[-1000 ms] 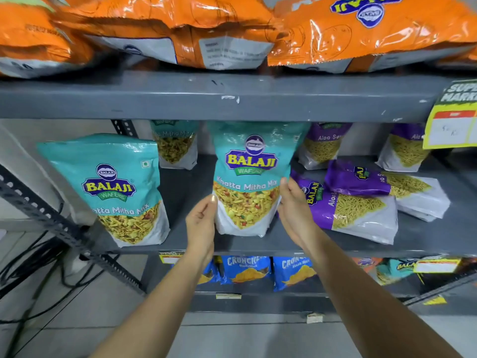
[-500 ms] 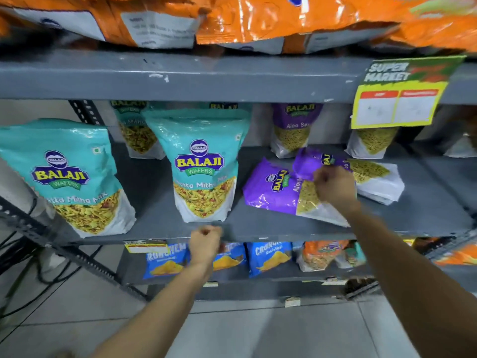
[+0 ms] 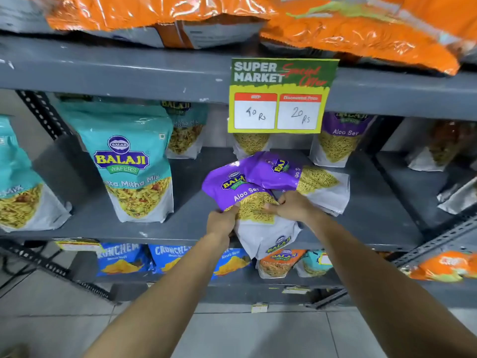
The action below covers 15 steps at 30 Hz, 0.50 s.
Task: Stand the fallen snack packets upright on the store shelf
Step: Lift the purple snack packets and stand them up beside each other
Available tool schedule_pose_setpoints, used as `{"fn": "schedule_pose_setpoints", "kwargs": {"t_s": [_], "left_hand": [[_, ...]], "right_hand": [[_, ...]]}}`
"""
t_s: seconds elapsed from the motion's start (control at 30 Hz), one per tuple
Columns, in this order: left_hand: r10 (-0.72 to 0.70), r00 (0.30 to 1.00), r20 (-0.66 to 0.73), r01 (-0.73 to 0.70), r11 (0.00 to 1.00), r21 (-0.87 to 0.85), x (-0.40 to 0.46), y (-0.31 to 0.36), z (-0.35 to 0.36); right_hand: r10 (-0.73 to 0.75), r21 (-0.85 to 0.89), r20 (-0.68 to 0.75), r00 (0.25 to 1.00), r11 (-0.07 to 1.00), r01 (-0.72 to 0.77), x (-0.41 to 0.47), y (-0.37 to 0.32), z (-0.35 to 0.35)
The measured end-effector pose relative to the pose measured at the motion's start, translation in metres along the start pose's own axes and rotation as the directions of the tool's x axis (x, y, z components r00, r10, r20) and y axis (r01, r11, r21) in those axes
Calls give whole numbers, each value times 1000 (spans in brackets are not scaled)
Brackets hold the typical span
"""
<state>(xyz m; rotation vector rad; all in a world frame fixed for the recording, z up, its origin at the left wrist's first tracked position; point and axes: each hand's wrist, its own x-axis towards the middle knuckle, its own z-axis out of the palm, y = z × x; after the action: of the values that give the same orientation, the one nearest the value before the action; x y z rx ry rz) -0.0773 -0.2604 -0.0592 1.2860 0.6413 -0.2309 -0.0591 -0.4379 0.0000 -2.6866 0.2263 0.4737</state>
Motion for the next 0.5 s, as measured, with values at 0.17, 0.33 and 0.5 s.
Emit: {"fn": "schedule_pose_setpoints", "kwargs": {"t_s": [0.17,0.33,0.5], "left_hand": [[62,998,0,-62,998,-7,-20,2,-11],[241,970,14,-240,970,-38,-66,-5,-49],[387,912,132,-384,922,-52,-89,-6,-75]], "right_hand": [[-29,428,32,999,904,13,-9,6,19],[-184,734,-16,983,665,137,-47,14,53],[-265,813,-153,952,515,274,-87,14,70]]}}
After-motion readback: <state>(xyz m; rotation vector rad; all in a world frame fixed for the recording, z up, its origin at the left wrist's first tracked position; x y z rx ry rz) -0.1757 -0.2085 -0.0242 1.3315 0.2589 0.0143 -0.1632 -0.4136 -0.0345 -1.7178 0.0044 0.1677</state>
